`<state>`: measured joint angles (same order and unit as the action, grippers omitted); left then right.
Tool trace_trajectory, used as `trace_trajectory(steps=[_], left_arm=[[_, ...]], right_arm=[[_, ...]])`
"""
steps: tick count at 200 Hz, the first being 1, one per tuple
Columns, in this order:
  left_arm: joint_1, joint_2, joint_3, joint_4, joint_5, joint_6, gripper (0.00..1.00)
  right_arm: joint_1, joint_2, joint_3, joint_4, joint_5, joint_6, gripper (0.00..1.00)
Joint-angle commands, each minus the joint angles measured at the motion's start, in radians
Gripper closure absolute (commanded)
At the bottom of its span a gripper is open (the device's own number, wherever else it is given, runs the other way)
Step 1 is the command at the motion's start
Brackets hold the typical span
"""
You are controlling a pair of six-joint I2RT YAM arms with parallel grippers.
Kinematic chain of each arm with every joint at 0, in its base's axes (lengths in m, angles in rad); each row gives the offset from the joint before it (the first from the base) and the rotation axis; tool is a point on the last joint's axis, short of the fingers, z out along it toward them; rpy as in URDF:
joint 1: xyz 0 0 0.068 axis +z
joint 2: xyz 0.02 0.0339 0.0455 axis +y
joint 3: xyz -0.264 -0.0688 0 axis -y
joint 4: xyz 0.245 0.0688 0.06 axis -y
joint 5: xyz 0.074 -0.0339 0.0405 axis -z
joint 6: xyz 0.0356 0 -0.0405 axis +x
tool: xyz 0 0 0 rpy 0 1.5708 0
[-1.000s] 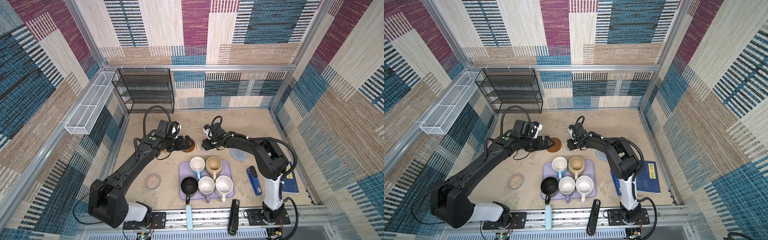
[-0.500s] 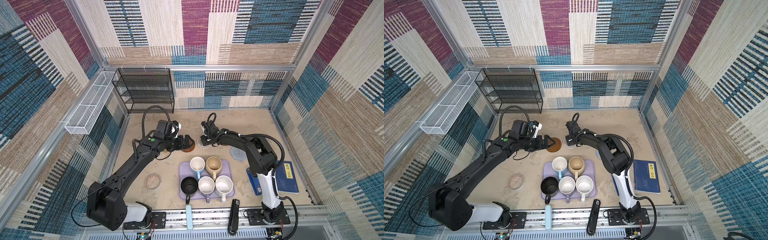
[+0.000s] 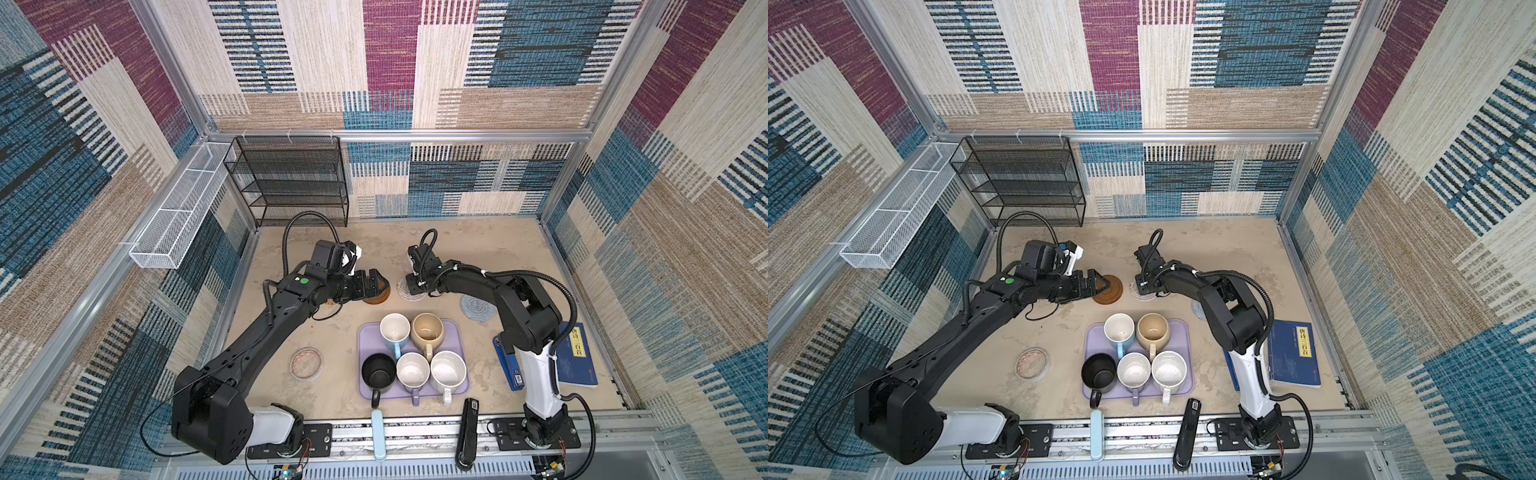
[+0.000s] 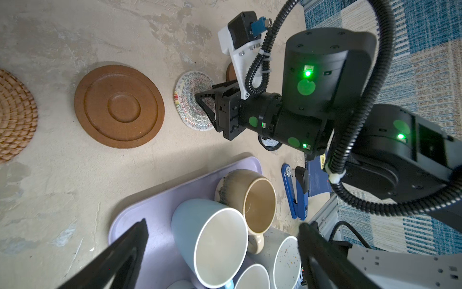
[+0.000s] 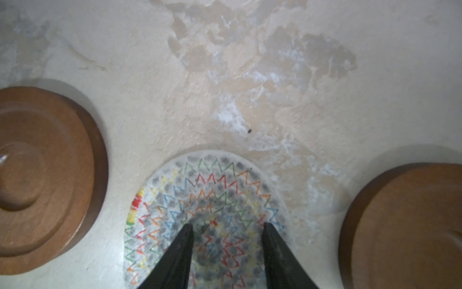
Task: Place cups on coasters
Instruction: Move the coaster to the top-center of the table.
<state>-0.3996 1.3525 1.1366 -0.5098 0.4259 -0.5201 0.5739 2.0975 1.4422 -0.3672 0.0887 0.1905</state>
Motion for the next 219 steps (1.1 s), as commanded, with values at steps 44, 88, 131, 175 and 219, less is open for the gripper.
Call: trace_trajectory(steps=[44,88,131,175,219], left_arm=[[0.002,0.004,0.005,0.019,0.013,-0.011,0.04],[0.001,-0.001,0.013,0.020,0.022,-0.015,0.03],[0.002,-0.026,0.031,0.038,0.049,-0.025,0.01],[-0.002,-0.060,0.030,0.085,0.094,-0.046,0.01],[-0.051,-0.008,0.062,0.102,0.083,-0.062,0.01]], right_arm=[[0.002,-0.006,0.047,-0.084,-0.007,0.012,0.51],[0.001,-0.086,0.053,-0.032,-0.027,-0.003,0.38],[0.002,-0.185,-0.004,0.037,-0.065,-0.001,0.04],[-0.001,-0.294,-0.069,0.089,0.003,-0.013,0.00],[-0.066,-0.332,-0.118,0.107,-0.049,-0.017,0.00]])
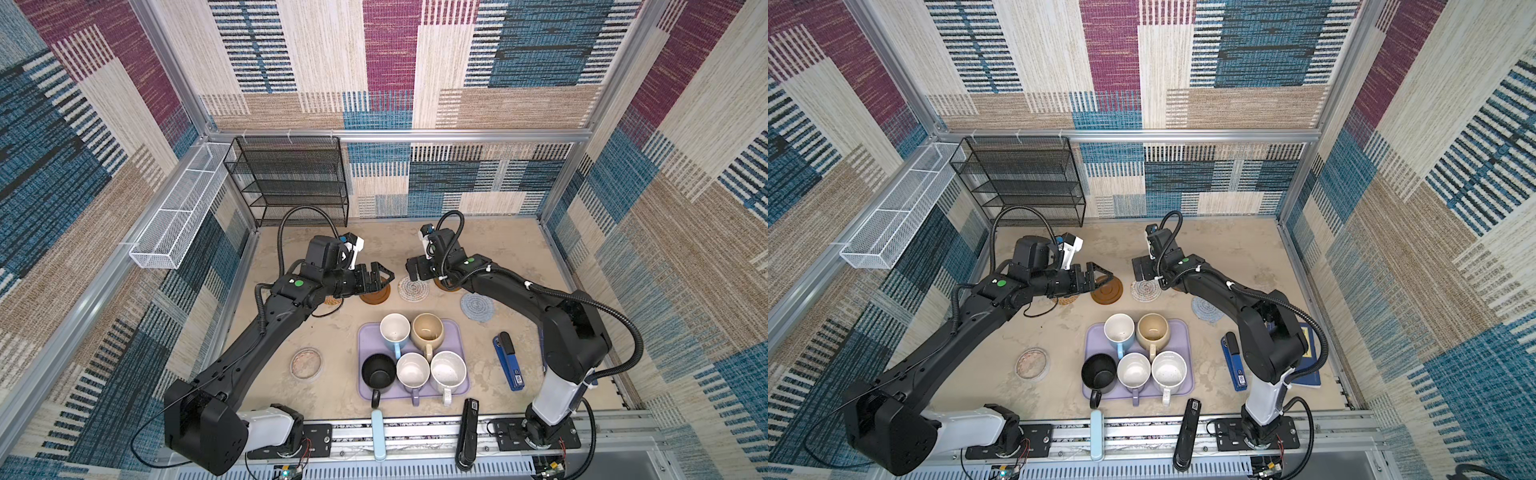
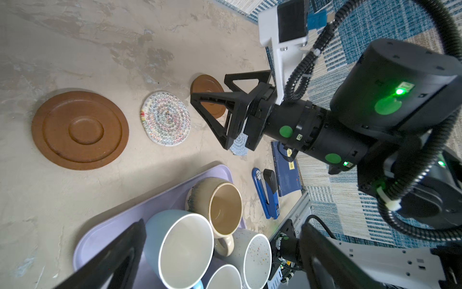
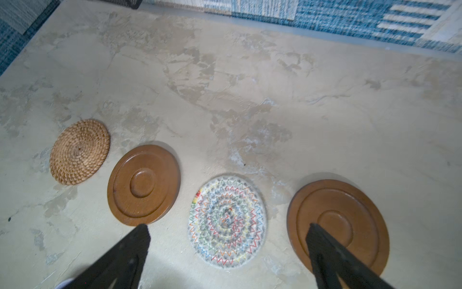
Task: Place cups on coasters
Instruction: Move the coaster to the top-center of the table.
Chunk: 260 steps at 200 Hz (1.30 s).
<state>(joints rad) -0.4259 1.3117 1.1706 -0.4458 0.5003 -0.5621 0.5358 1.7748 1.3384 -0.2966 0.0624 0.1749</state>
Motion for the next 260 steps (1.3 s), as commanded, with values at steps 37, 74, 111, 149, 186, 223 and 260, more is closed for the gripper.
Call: trace_trajectory(steps=[37,74,111,149,186,223,260], left_arm=[[-0.077,0.117,0.076,0.065,0.011,-0.022,0.01],[-0.106,0.232,0.144,0.067,0.051,-0.008,0.01],[-0.126,0.296,0.176,0.064,0.042,0.012,0.01],[-0.139,0.352,0.204,0.068,0.034,0.012,0.02],[-0.139,0.406,0.234,0.059,0.058,0.030,0.02],[-0.141,0.423,0.235,0.059,0.052,0.031,0.02],[-0.145,0.426,0.219,0.064,0.048,0.030,0.03]], right_arm=[[-0.100,-0.021,-0.059,0.049,-0.082,0.016,0.01],[-0.171,-0.003,-0.096,0.069,-0.136,0.049,0.07],[-0.206,0.060,-0.087,0.076,-0.177,0.051,0.25],[-0.220,0.142,-0.043,0.062,-0.168,0.048,0.45],[-0.222,0.200,-0.011,0.044,-0.180,0.035,0.50],[-0.220,0.227,-0.023,0.038,-0.183,0.033,0.55],[-0.221,0.236,-0.039,0.027,-0.179,0.031,0.55]])
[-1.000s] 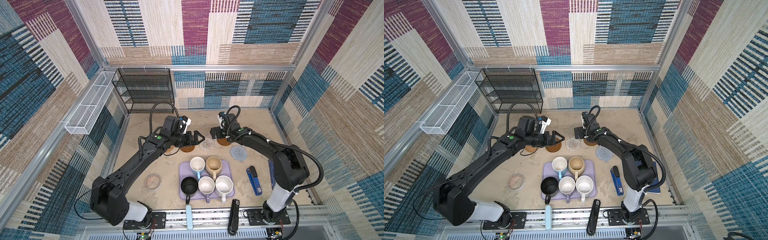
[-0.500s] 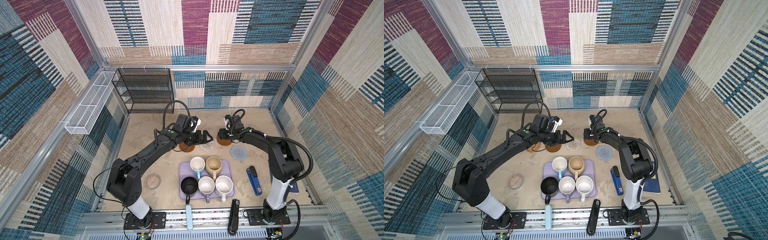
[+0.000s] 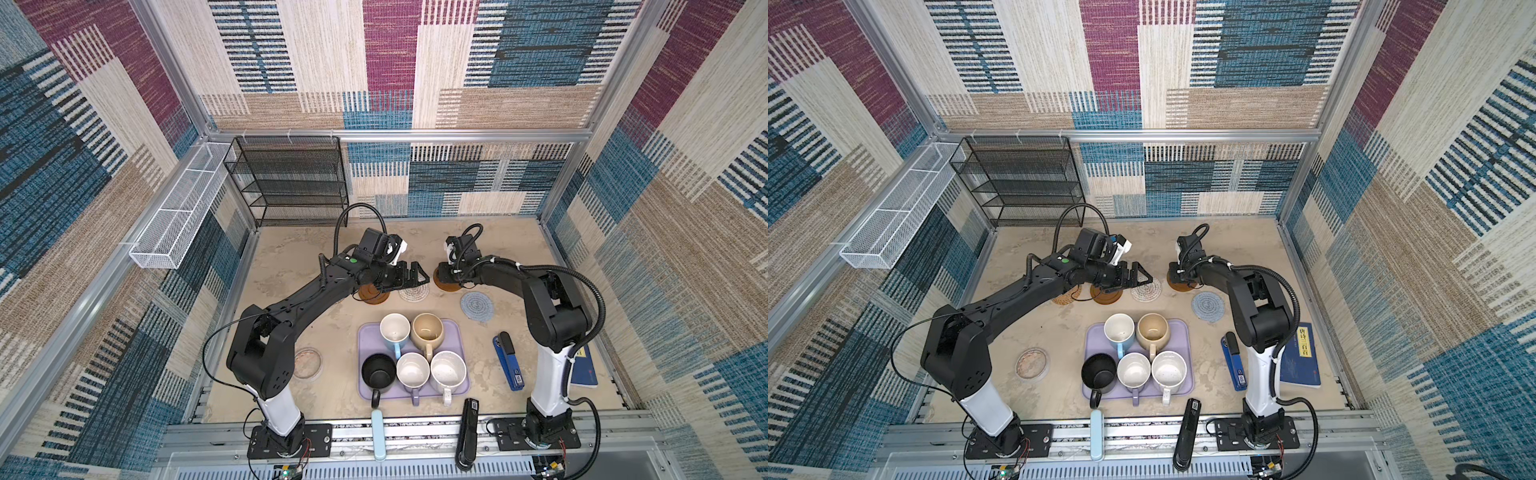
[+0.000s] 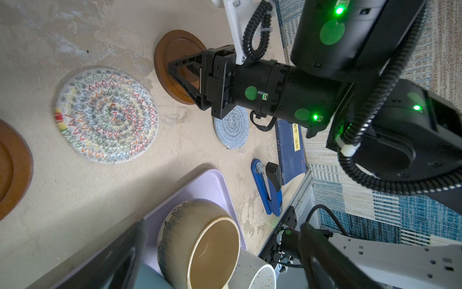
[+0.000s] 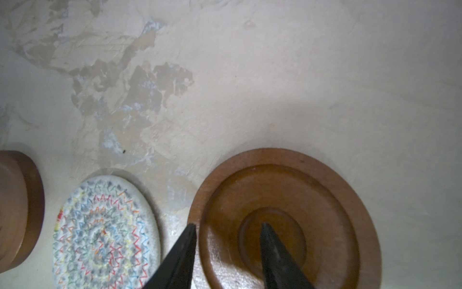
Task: Place cups on coasters
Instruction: Move the coaster to the top-center of the table.
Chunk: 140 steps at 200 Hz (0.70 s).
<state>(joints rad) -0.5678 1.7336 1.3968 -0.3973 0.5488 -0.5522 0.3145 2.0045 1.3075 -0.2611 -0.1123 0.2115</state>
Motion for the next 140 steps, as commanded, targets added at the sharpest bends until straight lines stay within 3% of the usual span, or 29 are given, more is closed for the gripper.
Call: trace_trajectory(steps=[1,140], left_arm=[[-0.002,0.004,-0.007,0.016,-0.001,0.020,0.03],[-0.006,0.005,-0.021,0.036,-0.001,0.006,0.03]], right_arm=[[0.000,0.007,-0.008,-0.009,-0.004,-0.006,0.55],[0.001,-0.064,-0.101,-0.058,-0.009,0.004,0.58]])
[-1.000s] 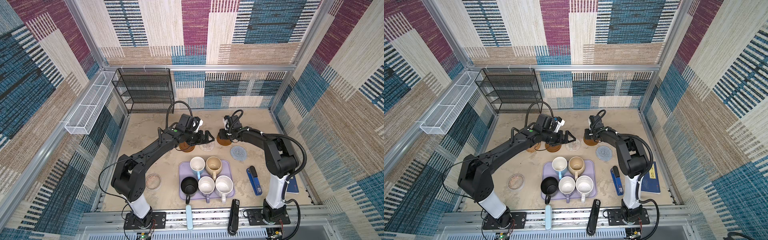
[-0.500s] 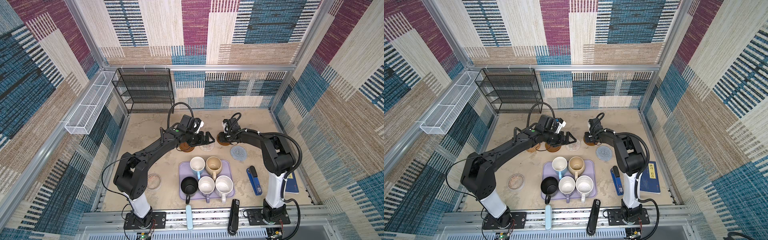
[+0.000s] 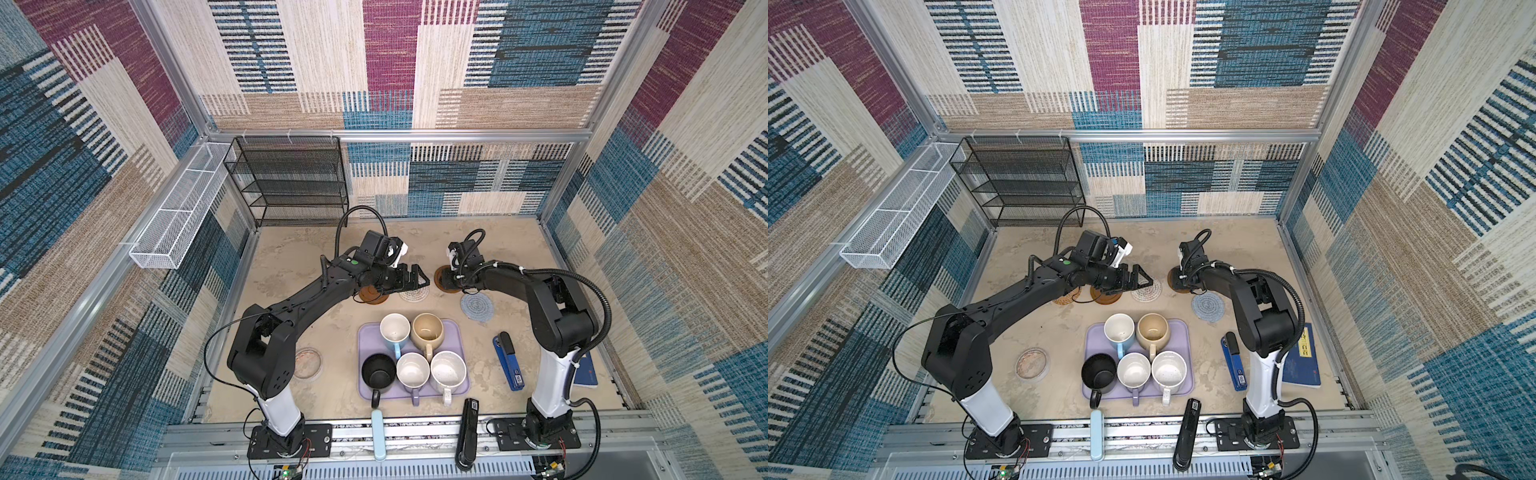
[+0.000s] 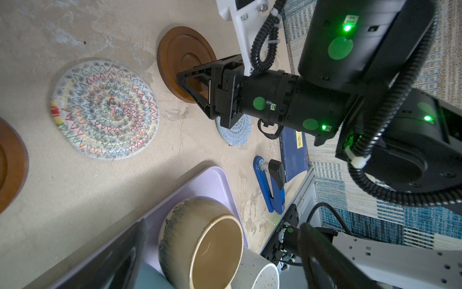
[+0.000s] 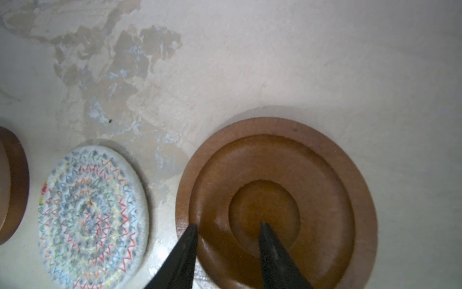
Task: Place cups on coasters
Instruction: Move the coaster to the top-center of the table.
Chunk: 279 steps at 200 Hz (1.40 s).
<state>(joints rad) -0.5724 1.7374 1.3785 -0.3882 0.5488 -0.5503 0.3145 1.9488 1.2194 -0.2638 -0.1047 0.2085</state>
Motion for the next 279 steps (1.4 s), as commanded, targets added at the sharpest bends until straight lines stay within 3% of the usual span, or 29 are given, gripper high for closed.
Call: trace_trajectory(steps=[1,89,184,253,269,279], left_arm=[[-0.001,0.001,-0.002,0.027,0.000,0.004,0.03],[-0.001,-0.006,-0.005,0.028,0.003,0.002,0.03],[-0.001,-0.008,-0.001,0.027,0.000,-0.006,0.04],[-0.004,-0.038,-0.002,0.028,-0.015,-0.017,0.01],[-0.007,-0.067,-0.009,0.032,-0.031,-0.017,0.01],[-0.009,-0.092,-0.015,0.037,-0.041,-0.017,0.01]], right_arm=[[0.001,-0.008,-0.013,-0.056,-0.017,0.008,0.58],[0.013,-0.048,-0.053,-0.059,-0.074,0.012,0.58],[0.033,-0.056,-0.044,-0.055,-0.043,0.020,0.59],[0.032,-0.197,-0.020,-0.046,-0.051,0.032,0.56],[0.032,-0.259,-0.056,-0.031,-0.045,0.039,0.52],[0.032,-0.318,-0.091,-0.012,-0.034,0.048,0.34]])
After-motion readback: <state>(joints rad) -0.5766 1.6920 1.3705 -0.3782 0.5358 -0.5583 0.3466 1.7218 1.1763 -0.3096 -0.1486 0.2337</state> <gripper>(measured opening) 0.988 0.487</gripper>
